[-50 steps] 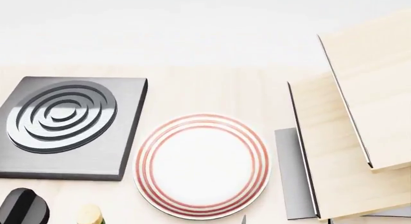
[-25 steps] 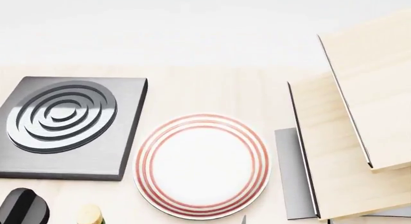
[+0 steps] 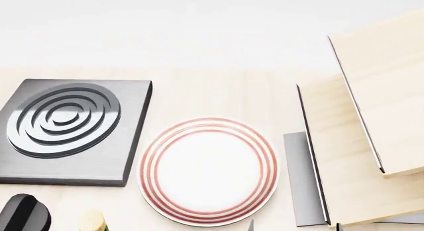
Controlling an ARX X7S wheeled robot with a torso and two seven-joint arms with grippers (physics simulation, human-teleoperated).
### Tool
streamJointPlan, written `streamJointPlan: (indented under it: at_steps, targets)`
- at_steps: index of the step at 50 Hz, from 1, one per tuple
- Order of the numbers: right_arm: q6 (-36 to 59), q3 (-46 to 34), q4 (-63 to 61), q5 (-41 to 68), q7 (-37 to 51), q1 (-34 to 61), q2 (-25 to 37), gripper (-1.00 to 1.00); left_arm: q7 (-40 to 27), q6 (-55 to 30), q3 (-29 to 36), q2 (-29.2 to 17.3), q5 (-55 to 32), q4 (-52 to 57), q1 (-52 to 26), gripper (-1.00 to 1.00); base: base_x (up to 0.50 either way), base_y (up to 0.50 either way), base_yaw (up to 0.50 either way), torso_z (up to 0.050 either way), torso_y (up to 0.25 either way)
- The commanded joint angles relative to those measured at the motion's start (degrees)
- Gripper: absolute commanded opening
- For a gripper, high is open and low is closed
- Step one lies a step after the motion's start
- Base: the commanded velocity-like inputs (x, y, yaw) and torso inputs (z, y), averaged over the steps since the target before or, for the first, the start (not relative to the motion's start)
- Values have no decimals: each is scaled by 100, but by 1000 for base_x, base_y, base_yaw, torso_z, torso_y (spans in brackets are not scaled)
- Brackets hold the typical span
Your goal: Pick up the akita bowl and put it on the plate.
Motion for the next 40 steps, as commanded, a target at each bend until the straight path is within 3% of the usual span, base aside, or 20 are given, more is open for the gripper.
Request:
streamJointPlan:
  at_steps: [1, 6, 16, 21, 24, 28, 40]
  targets:
    - [28, -5, 15, 12, 34, 39, 13, 100, -155, -1066, -754, -206, -215, 1038, -3, 100, 0, 0, 0, 0, 0]
    - [91, -17, 40, 30, 28, 96, 12, 100, -202, -2067, -1157, -415, -667, 1421, -310, 100, 0, 0, 0, 0, 0]
    - [140, -45, 113, 35, 46, 165, 3, 100, -331, -3173, -1628, -648, -1228, 1604, -644, 100, 0, 0, 0, 0, 0]
    - [134, -59, 147, 24, 63, 180, 3, 100, -424, -3918, -2111, -851, -1909, 1778, -791, 100, 0, 0, 0, 0, 0]
    - [133, -89, 199, 15, 61, 213, -9, 100, -439, -4747, -2496, -1097, -3033, 1777, -1001, 100, 0, 0, 0, 0, 0]
    - [139, -113, 217, 14, 60, 227, -8, 100, -621, -5195, -2465, -1295, -3255, 1670, -1232, 100, 0, 0, 0, 0, 0]
    - [136, -113, 360, 97, 81, 318, 7, 100, -1415, -7109, -2616, -1814, -5023, 1293, -2280, 100, 0, 0, 0, 0, 0]
